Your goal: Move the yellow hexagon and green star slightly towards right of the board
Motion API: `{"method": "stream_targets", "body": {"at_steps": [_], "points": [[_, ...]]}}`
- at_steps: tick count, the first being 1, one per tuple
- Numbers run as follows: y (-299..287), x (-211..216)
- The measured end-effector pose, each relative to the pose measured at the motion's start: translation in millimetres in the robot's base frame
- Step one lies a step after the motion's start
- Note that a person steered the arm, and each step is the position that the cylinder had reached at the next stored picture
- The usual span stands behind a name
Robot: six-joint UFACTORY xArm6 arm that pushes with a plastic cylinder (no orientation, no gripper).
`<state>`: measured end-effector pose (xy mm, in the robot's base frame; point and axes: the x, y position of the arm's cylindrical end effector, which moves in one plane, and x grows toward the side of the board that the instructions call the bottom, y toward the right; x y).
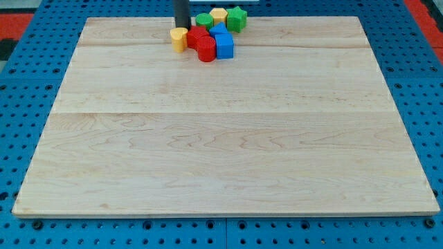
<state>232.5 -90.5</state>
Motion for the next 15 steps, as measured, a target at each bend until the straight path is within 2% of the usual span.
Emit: {"method": "stream_targets", "body": {"at_steps": [2, 7, 8, 9, 10, 11, 12, 15], "points": [[-75, 80], [-94, 110], [-88, 97], [-85, 54], [-83, 43], [-71, 14], [-44, -37], [4, -41]]}}
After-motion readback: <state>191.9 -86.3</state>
